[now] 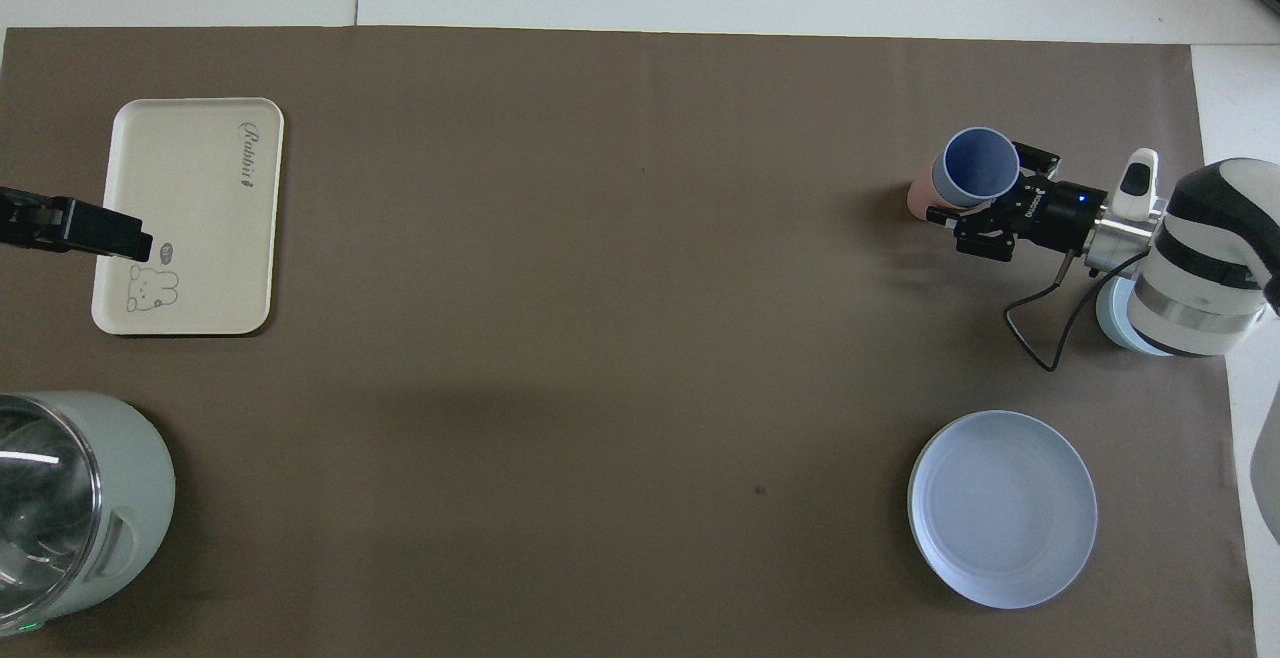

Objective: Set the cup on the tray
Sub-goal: 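Grasp the nested cups with the right gripper and lift them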

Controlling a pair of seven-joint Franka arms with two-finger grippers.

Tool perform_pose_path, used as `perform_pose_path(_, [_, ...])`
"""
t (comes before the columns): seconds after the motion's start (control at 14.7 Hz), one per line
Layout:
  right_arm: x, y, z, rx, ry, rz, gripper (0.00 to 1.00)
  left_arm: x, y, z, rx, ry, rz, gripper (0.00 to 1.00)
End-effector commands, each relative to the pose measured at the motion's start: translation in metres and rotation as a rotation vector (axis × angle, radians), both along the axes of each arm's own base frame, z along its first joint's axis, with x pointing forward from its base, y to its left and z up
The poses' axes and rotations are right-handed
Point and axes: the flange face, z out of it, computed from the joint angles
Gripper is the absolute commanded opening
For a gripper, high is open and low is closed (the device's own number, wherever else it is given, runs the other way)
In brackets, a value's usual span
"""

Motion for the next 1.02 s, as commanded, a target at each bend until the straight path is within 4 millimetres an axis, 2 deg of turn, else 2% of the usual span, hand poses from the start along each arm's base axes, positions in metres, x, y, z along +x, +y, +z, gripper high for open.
perform_pose_path(0.0, [-0.001, 0.001, -0.005, -0.007, -0.026, -0.01, 1.0, -0.008, 0.004, 0.001, 0.012, 0.003, -0.008, 1.0])
perform_pose_path(0.2, [-0.001, 0.0, -0.006, -0.011, -0.028, -0.022, 1.0, -0.008, 0.004, 0.002, 0.012, 0.003, -0.008, 1.0])
perform_pose_path(0.34, [0.002, 0.016, -0.005, 0.002, -0.031, -0.019, 1.0, -0.008, 0.004, 0.002, 0.012, 0.002, -0.008, 1.0])
perform_pose_path(0.54, [0.003, 0.015, -0.005, 0.002, -0.034, -0.033, 1.0, -0.008, 0.004, 0.001, 0.012, 0.003, -0.008, 1.0])
perform_pose_path(0.61, [0.003, 0.015, -0.005, -0.002, -0.039, -0.029, 0.88, -0.008, 0.004, 0.002, 0.012, 0.002, -0.008, 1.0])
perform_pose_path(0.68, [0.003, 0.014, -0.005, -0.012, -0.055, -0.021, 0.18, -0.008, 0.004, 0.002, 0.012, 0.002, -0.008, 1.0])
perform_pose_path(0.75, [0.003, 0.014, -0.005, -0.007, -0.049, -0.025, 0.0, -0.008, 0.004, 0.002, 0.012, 0.002, -0.008, 1.0])
perform_pose_path(0.95, [0.002, 0.011, -0.005, -0.002, -0.039, -0.036, 0.0, -0.008, 0.004, 0.002, 0.012, 0.003, -0.008, 1.0])
